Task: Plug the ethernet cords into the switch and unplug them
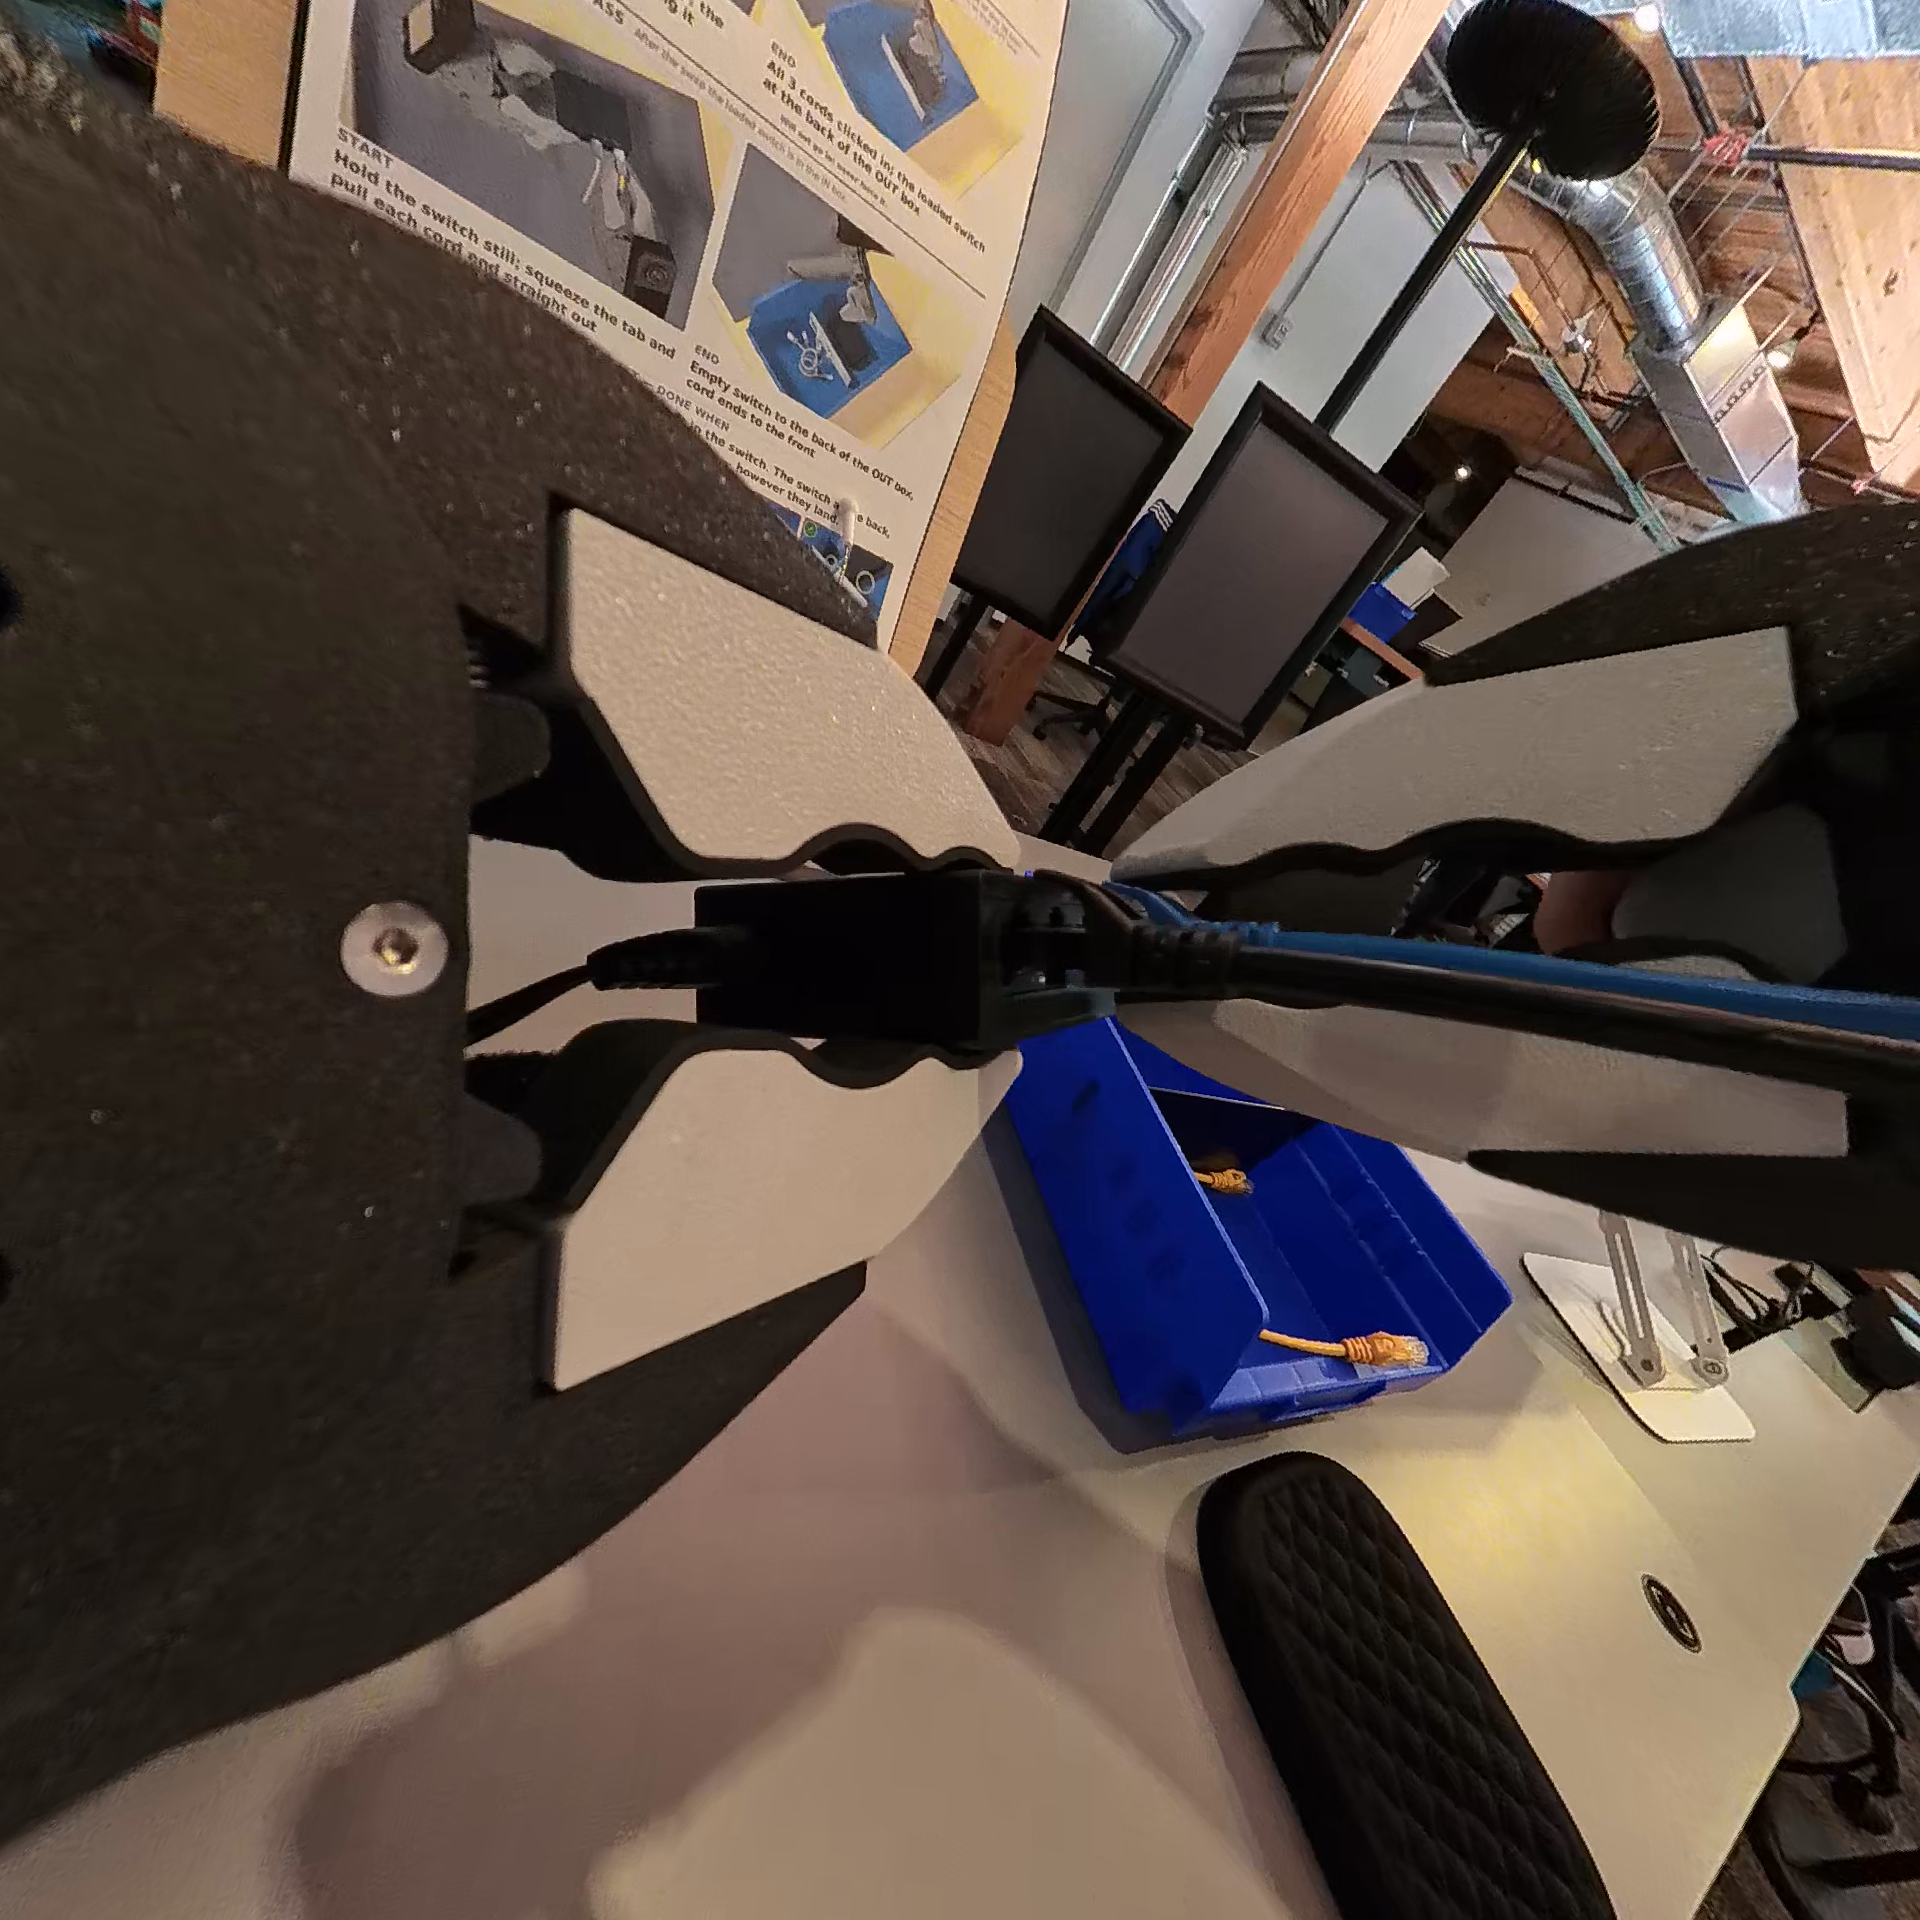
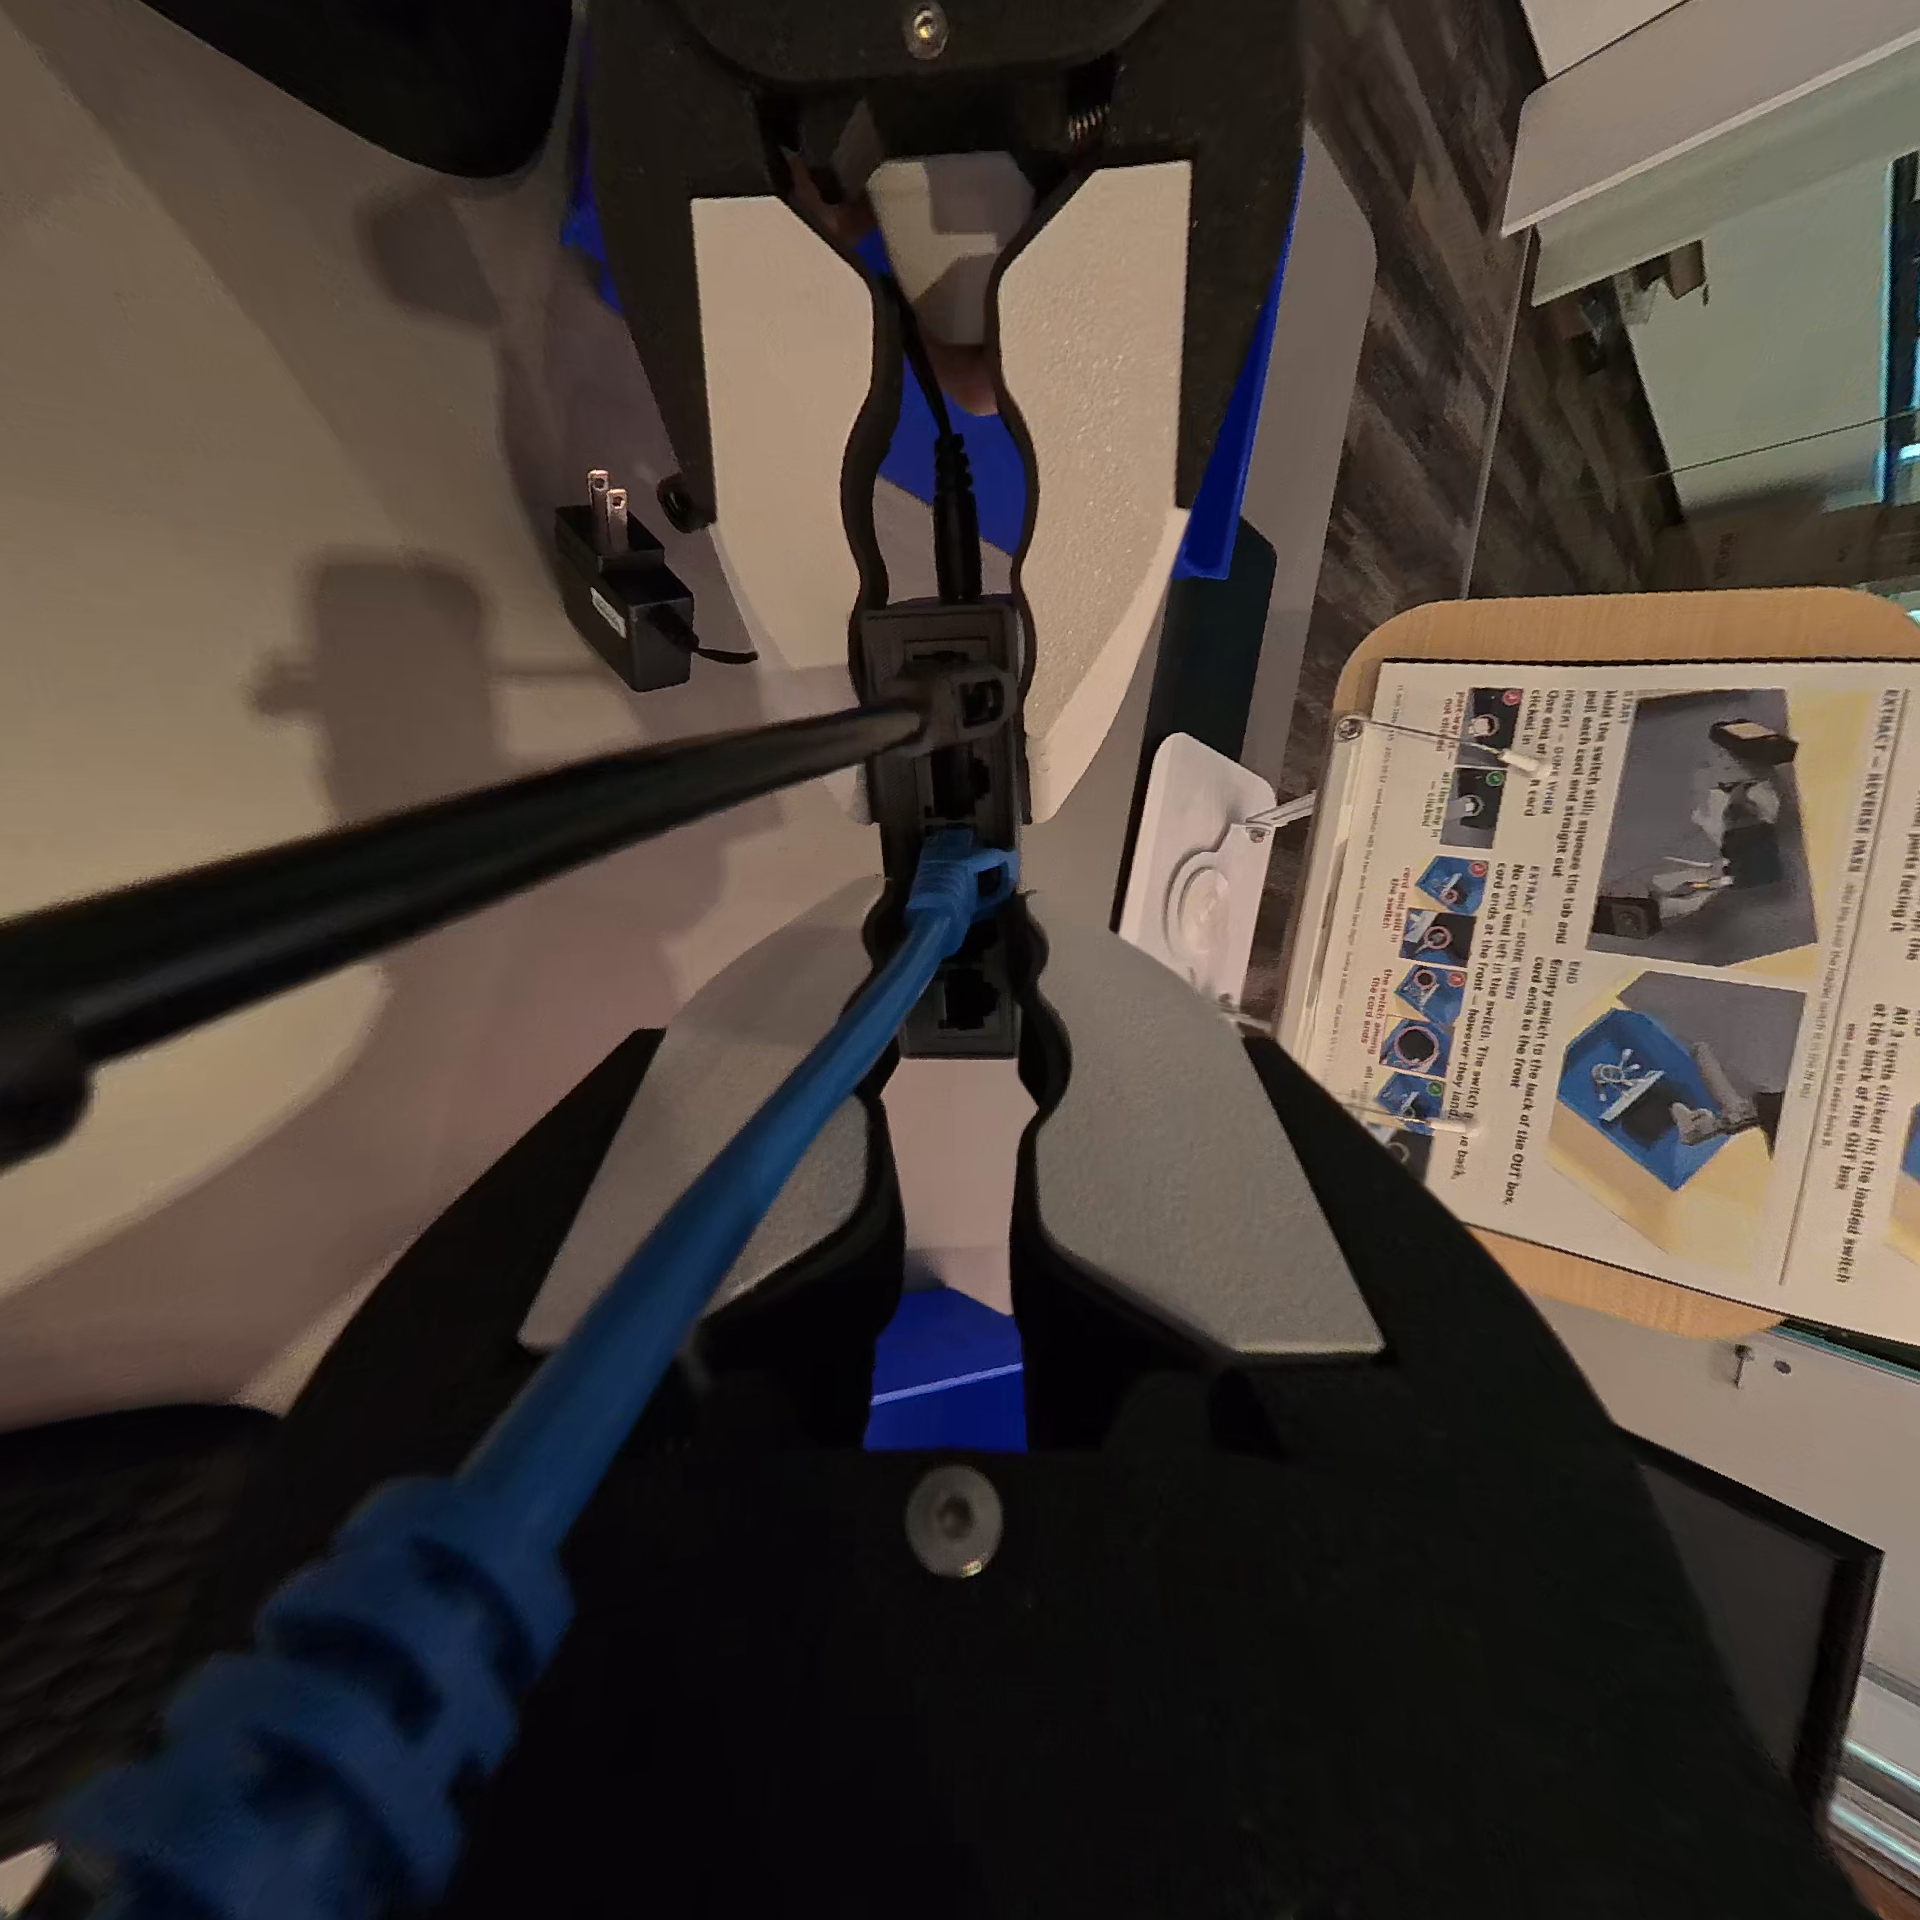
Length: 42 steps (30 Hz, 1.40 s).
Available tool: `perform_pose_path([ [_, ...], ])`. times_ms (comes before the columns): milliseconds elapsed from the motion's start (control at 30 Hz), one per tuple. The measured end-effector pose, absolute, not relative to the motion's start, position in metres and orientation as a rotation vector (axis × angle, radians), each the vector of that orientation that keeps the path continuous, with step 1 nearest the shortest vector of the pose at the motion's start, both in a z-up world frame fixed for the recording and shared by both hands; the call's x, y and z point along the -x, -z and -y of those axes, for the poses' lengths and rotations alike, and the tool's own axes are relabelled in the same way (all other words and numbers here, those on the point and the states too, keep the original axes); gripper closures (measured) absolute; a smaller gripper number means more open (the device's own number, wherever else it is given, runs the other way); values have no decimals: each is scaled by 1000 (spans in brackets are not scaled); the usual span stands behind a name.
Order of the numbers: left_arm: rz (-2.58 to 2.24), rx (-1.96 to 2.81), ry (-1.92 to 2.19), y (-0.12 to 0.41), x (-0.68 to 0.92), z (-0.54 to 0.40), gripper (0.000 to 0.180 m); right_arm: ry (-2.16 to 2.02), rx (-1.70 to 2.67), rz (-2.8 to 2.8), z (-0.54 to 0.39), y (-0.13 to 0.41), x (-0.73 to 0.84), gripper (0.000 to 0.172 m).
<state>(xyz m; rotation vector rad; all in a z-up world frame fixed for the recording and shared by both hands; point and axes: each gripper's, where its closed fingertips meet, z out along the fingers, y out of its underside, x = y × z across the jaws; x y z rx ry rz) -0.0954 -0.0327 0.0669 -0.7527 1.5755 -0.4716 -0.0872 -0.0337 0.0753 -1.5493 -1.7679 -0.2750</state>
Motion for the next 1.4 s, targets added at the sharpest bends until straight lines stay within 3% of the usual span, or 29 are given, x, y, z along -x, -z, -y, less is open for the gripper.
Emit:
perform_pose_path([
  [533, -1614, 793, 509, -63, 95, 35, 154, 306, 1422, 1812, 37, -74, 94, 158],
  [1400, -1647, 907, 751, -54, 91, 37, 154, -20, 1481, 1683, 37, -68, 94, 157],
])
